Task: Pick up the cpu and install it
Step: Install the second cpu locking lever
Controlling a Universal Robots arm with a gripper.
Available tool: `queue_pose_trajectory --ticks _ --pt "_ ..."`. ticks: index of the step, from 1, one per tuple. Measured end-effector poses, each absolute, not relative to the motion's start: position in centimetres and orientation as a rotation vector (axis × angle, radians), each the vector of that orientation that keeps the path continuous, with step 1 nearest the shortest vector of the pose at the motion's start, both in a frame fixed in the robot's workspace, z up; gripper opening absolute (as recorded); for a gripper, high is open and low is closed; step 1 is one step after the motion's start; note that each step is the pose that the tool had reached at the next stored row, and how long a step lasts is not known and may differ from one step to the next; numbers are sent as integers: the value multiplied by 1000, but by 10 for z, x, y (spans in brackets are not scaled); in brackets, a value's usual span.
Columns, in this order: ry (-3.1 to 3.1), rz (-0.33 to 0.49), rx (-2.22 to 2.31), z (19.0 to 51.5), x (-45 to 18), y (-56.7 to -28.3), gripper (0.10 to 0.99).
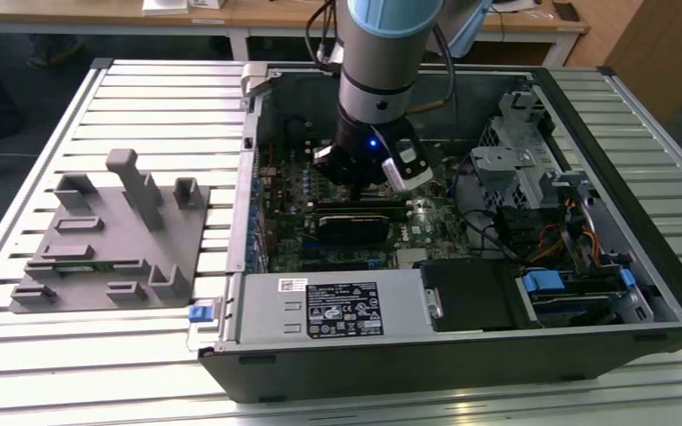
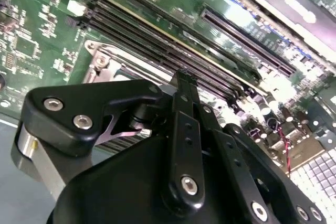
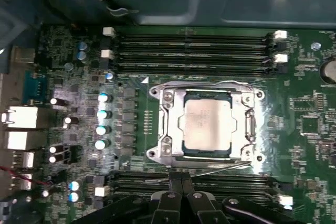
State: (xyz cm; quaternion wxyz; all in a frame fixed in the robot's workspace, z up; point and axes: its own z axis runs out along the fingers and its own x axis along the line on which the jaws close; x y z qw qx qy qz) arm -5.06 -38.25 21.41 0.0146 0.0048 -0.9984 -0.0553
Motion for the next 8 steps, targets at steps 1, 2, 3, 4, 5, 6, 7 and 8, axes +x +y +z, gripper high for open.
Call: queue_pose_trajectory --ticks 1,2,3,4,5,6,7,8 --pt "-3108 -172 15 214 -52 -382 106" --pt "-3108 -172 15 214 -54 -383 106" --pt "-3108 -172 15 214 -56 -383 106" --pt "-3107 -173 15 214 -58 -383 106" --pt "-3107 -174 15 213 -60 -383 106" --pt "-3107 -175 15 213 -62 -383 106" --pt "-3107 -176 15 213 -64 -383 106" --pt "-3108 -177 15 212 -66 -383 106"
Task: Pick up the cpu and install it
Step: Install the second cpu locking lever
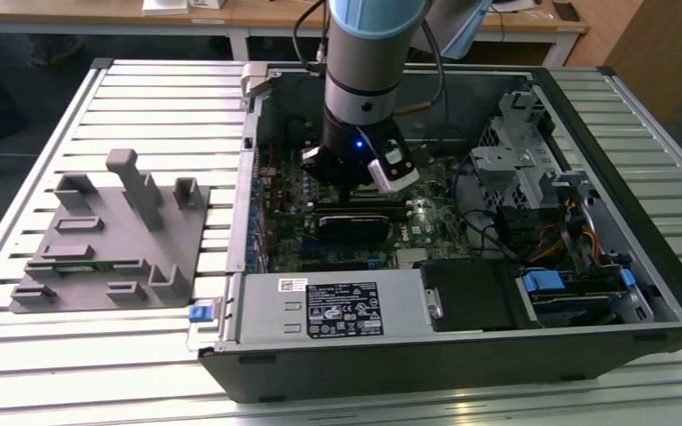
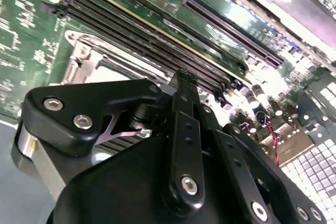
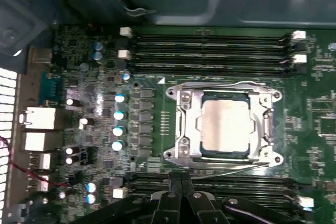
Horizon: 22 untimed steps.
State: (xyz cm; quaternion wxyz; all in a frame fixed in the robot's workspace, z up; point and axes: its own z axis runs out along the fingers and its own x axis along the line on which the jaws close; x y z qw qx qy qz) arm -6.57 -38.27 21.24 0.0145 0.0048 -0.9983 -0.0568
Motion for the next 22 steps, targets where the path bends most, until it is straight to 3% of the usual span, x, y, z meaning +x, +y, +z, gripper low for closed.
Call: queue_pose_trajectory --ticks 22 --pt "-3104 -228 16 199 -67 -383 106"
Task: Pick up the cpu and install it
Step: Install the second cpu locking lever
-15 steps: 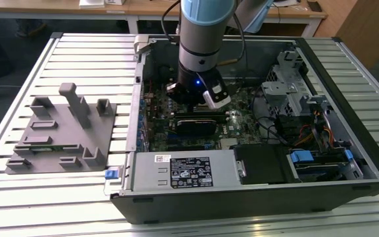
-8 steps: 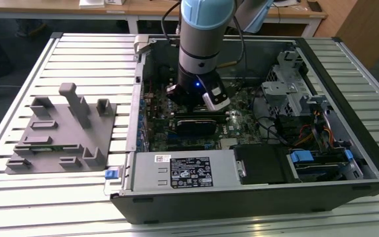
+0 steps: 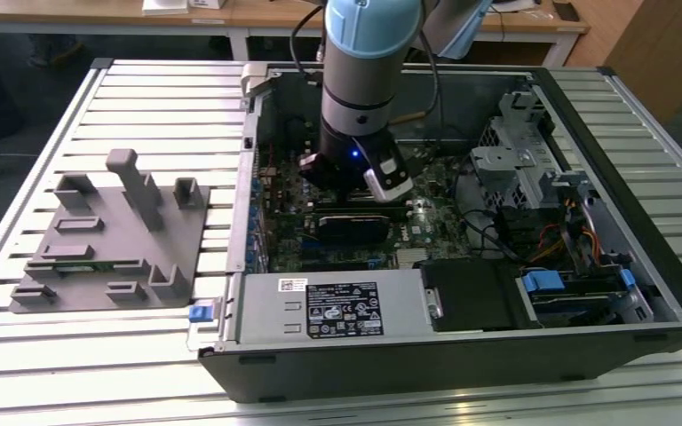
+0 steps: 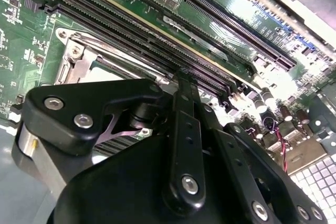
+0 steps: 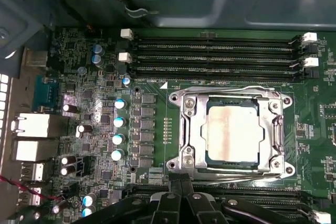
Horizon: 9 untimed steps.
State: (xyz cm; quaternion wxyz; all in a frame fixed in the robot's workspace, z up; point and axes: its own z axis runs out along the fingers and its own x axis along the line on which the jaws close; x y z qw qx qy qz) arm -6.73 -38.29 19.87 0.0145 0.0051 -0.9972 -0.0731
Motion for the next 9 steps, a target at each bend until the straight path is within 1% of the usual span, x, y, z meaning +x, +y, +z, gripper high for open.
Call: queue_pose_trajectory --ticks 9 --pt "-3102 -258 18 198 -68 -383 106"
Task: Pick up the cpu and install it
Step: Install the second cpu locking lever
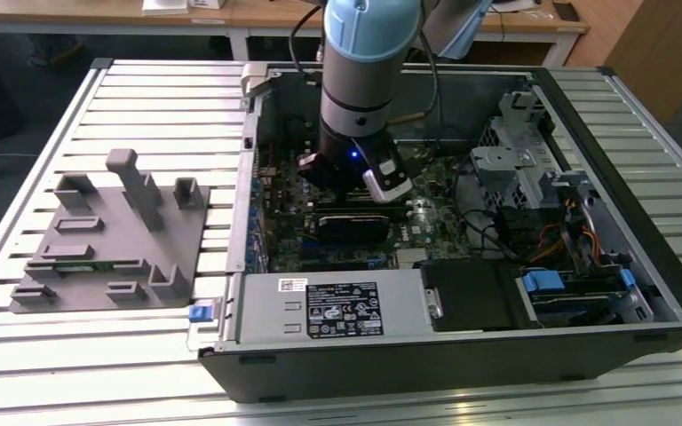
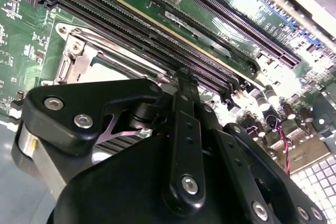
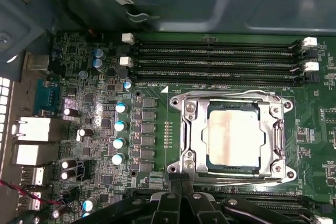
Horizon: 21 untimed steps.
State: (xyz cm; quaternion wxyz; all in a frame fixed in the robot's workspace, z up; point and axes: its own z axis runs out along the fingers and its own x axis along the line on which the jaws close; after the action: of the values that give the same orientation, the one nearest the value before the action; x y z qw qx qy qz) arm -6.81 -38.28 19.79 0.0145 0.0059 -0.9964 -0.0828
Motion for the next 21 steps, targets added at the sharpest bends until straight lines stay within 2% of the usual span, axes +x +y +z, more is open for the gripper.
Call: queue_pose_trajectory --ticks 21 --pt "-3098 -299 24 193 -73 -383 106"
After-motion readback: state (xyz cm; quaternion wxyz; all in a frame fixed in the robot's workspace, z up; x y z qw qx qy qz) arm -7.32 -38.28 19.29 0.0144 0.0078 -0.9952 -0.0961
